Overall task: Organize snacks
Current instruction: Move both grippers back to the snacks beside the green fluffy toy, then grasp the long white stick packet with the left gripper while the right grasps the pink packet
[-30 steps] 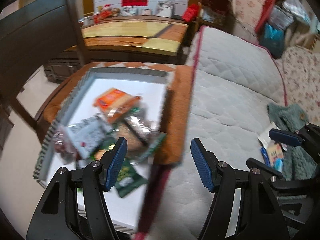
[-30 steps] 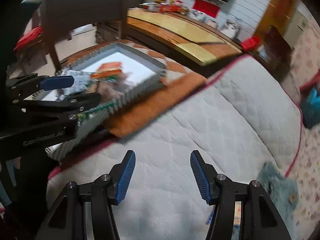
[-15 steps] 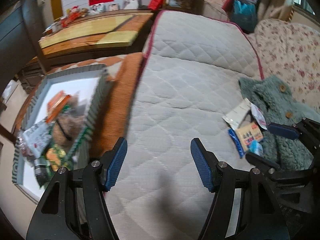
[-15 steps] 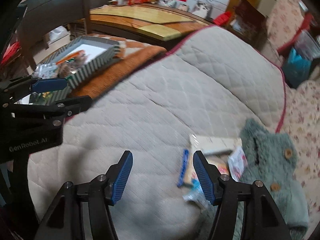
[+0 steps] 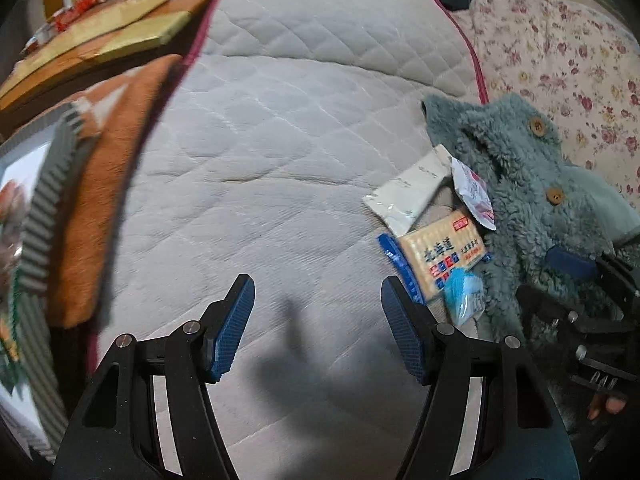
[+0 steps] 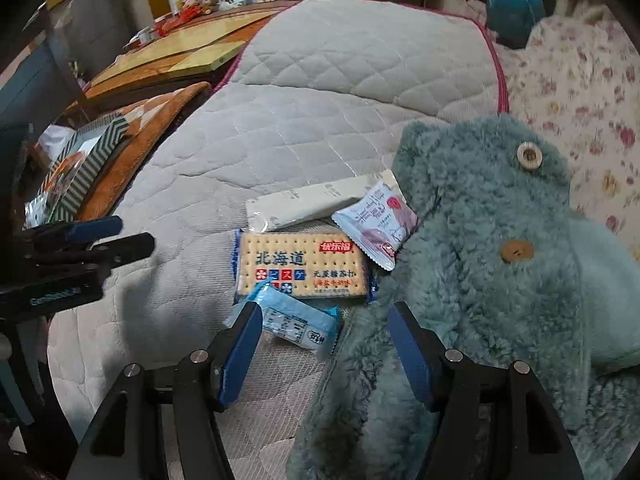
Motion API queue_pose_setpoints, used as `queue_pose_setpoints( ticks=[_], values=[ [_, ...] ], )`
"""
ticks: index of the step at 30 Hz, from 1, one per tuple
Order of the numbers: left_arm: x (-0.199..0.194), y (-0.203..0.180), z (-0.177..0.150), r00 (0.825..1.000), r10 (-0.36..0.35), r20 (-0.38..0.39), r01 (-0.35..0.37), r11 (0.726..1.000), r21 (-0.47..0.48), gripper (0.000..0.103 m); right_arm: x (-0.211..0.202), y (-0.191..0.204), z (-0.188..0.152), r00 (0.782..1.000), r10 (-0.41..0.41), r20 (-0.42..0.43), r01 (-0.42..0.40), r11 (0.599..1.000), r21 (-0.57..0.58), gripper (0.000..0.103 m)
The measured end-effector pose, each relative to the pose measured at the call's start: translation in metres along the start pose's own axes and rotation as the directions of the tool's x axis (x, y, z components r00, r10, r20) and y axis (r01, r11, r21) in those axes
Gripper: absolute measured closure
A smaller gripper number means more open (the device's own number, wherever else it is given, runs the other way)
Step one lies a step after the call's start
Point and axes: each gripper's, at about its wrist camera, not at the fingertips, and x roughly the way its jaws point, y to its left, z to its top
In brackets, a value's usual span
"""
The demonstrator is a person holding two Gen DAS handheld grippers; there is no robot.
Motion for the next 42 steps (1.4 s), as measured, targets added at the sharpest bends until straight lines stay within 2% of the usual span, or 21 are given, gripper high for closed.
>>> queue_pose_setpoints(
  ticks=[7,12,17,20,25,26,27,29,34,37,40,42],
  values=[
    [0.038,-0.024,0.038,0.998,-0.049,-0.036,0.053,0.992,0.118,0.037,0.015,-0.008,-0.004,0.999,0.013,-0.038,-0.013,1.0,0.021,0.038],
    [0.066,-0.05,0.064,0.995,-0.079,-0.059,0.091,0.968,0.233,0.037,0.018,-0.017,-0.002,0.999,0.031,-0.029,-0.029,0.998,0.052,0.038],
    [0.099,-0.072,0.078,0.99,-0.083,-0.113,0.115,0.944,0.31,0.037,0.022,-0.024,-0.001,0.999,0.034,-0.035,-0.032,0.997,0.066,0.038],
    [0.111,-0.084,0.083,0.994,-0.049,-0.099,0.082,0.928,0.364,0.034,0.025,-0.028,0.0,0.999,0.038,-0.039,-0.035,0.996,0.079,0.038],
    [0.121,-0.093,0.091,0.995,-0.036,-0.094,0.069,0.927,0.369,0.033,0.03,-0.035,0.001,0.998,0.062,-0.034,-0.057,0.992,0.111,0.038],
    [0.122,-0.093,0.092,0.995,-0.033,-0.09,0.064,0.929,0.365,0.036,0.031,-0.038,0.003,0.997,0.074,-0.027,-0.07,0.989,0.129,0.038],
    [0.123,-0.092,0.094,0.996,-0.028,-0.083,0.056,0.932,0.358,0.041,0.032,-0.04,0.006,0.996,0.086,-0.024,-0.082,0.986,0.145,0.038],
    [0.123,-0.087,0.096,0.998,0.014,-0.061,0.008,0.938,0.347,0.066,0.033,-0.048,0.013,0.995,0.102,-0.004,-0.1,0.977,0.19,0.038],
    [0.114,-0.063,0.095,0.998,-0.015,-0.06,0.032,0.953,0.3,0.069,0.043,-0.055,0.04,0.995,0.098,0.015,-0.098,0.967,0.235,0.037],
    [0.104,-0.049,0.088,0.999,0.012,-0.035,-0.002,0.959,0.282,0.069,0.06,-0.053,0.059,0.997,0.073,-0.014,-0.069,0.975,0.211,0.036],
    [0.092,-0.033,0.082,1.0,0.014,-0.016,-0.009,0.969,0.245,0.069,0.081,-0.053,0.074,0.997,-0.006,-0.079,0.019,0.985,0.169,0.036],
    [0.085,-0.024,0.076,0.999,0.039,0.004,-0.038,0.974,0.225,0.069,0.092,-0.055,0.08,0.995,0.002,-0.099,0.015,0.985,0.17,0.036]
  ],
)
